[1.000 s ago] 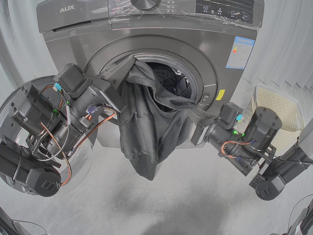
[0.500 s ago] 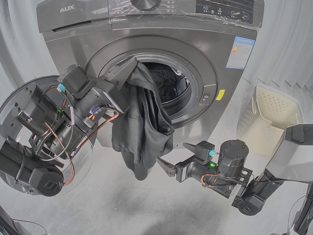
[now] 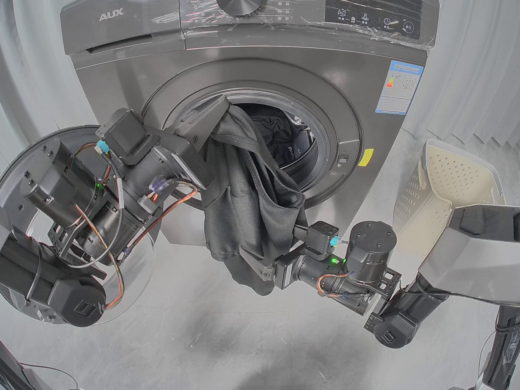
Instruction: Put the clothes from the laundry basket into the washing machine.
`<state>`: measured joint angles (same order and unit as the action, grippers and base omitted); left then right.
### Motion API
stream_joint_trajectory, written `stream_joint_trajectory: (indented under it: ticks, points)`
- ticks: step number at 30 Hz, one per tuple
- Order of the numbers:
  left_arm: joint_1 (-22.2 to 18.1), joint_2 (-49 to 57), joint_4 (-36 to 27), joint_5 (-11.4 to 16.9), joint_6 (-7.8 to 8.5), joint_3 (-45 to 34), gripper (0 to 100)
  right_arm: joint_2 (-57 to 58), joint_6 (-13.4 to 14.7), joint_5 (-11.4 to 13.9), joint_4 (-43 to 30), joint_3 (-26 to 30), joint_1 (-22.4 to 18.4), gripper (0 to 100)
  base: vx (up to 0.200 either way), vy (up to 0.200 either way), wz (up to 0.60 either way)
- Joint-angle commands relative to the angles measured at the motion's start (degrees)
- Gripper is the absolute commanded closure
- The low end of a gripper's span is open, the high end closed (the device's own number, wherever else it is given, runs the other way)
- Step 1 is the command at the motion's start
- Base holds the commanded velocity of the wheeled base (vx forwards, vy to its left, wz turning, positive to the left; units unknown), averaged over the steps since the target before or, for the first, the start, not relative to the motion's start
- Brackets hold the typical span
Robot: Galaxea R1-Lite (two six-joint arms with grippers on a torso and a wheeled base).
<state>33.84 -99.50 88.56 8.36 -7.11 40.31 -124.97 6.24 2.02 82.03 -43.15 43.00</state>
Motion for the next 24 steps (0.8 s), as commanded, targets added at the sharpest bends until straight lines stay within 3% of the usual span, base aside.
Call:
stream_joint_trajectory:
  ticks: [1,4,10,16,24]
  points:
    - [-0.1,-0.2,0.0,0.1,-0.01,0.0,100,-1.2,0.4,3.2,2.7,1.3,0.3,0,0.0,0.0,0.0]
    - [0.0,-0.2,0.0,0.1,-0.01,0.1,100,-1.2,0.4,3.5,2.9,1.1,0.4,0,0.0,0.0,0.0]
    - [0.1,0.0,0.0,0.0,-0.01,0.1,100,-5.7,-0.1,-2.1,0.1,-6.6,-1.3,0,0.0,0.0,0.0]
    - [0.1,0.3,0.0,0.0,-0.01,0.2,100,-11.4,-0.2,-3.0,-1.8,-14.2,-1.2,0,0.0,0.0,0.0]
    - [0.1,0.5,0.0,-0.2,-0.19,1.1,100,-15.1,0.0,-3.7,-1.8,-18.6,0.0,0,0.0,0.0,0.0]
